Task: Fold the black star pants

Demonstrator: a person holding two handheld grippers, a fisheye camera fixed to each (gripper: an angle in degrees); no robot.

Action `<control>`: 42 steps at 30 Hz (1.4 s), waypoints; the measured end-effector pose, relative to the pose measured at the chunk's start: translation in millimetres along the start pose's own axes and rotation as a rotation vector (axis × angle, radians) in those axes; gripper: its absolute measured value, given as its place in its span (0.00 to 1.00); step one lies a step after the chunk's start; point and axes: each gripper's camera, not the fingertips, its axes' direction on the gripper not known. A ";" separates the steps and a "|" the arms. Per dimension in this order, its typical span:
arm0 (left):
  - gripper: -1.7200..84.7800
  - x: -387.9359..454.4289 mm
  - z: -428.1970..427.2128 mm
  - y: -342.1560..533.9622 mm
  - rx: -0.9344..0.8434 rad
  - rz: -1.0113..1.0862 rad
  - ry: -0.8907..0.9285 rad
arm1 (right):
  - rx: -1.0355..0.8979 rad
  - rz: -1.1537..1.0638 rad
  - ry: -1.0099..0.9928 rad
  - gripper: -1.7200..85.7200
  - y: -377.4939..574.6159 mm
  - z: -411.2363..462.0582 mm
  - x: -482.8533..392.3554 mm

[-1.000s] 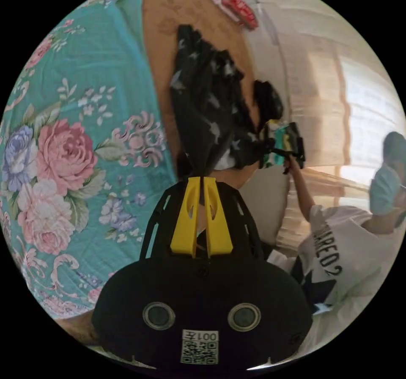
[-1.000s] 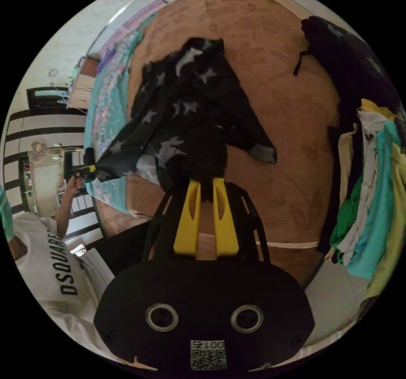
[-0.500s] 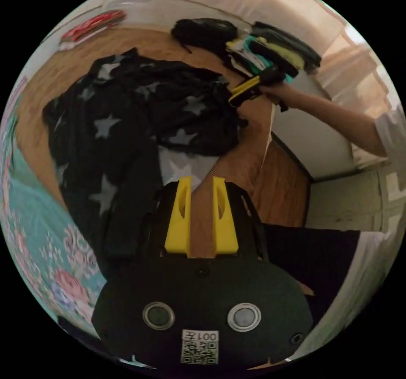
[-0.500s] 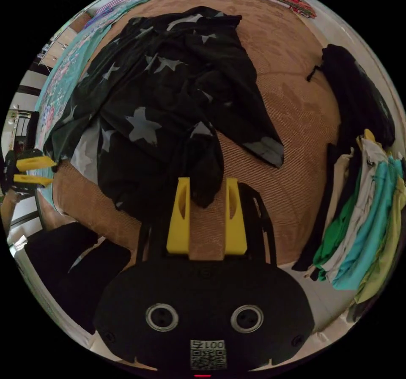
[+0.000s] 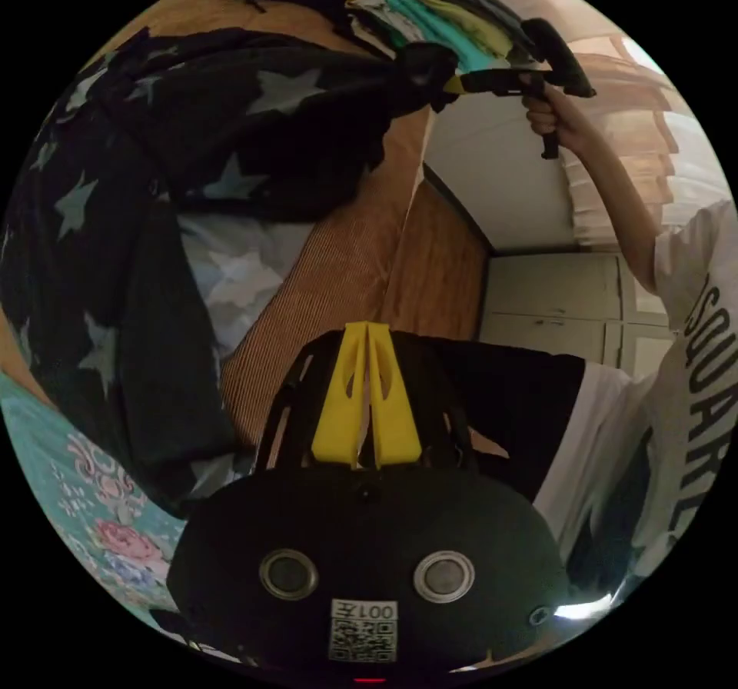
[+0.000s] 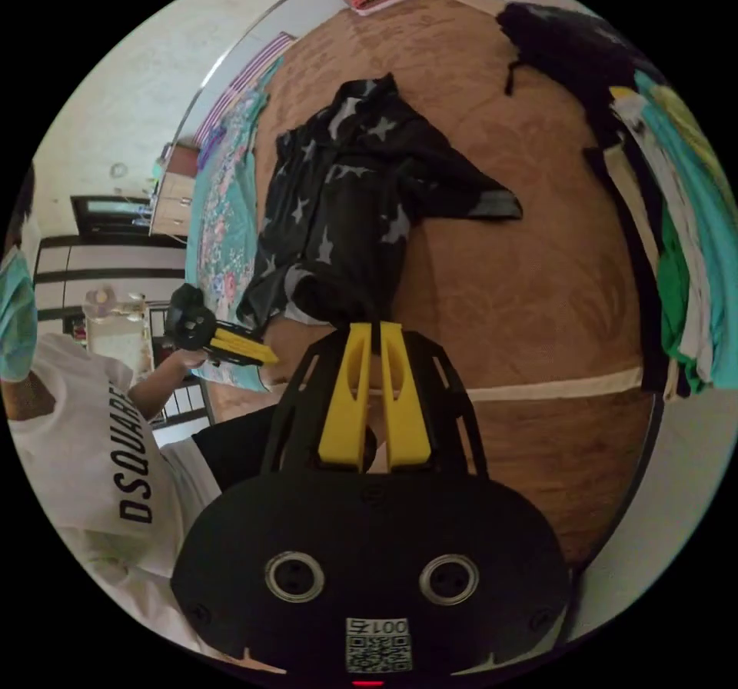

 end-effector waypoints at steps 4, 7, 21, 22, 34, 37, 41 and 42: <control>0.02 19.4 -8.2 -21.0 0.046 -0.033 -0.198 | -0.007 0.014 0.038 0.06 11.6 28.0 40.4; 0.06 42.8 -7.9 -54.9 0.104 0.045 -0.395 | -0.044 -0.043 0.248 0.08 18.1 49.6 41.4; 0.01 121.9 -60.9 -116.0 -0.001 0.163 -0.144 | 0.070 -0.116 0.089 0.04 31.4 48.7 40.0; 0.01 122.6 -67.4 -113.6 0.014 0.161 -0.104 | 0.112 -0.108 0.009 0.03 38.9 36.5 38.3; 0.12 189.0 -58.2 -118.7 0.114 0.101 -0.361 | -0.053 0.011 0.178 0.03 97.1 87.2 80.8; 0.18 227.0 -50.3 -141.0 0.146 0.190 -0.414 | 0.001 0.004 0.169 0.03 101.0 85.0 70.8; 0.09 243.7 -33.4 -169.6 0.195 0.122 -0.436 | 0.063 -0.034 0.136 0.03 107.0 77.8 56.3; 0.05 242.4 -28.3 -174.5 0.155 0.091 -0.442 | 0.068 -0.053 0.158 0.03 109.9 76.0 51.9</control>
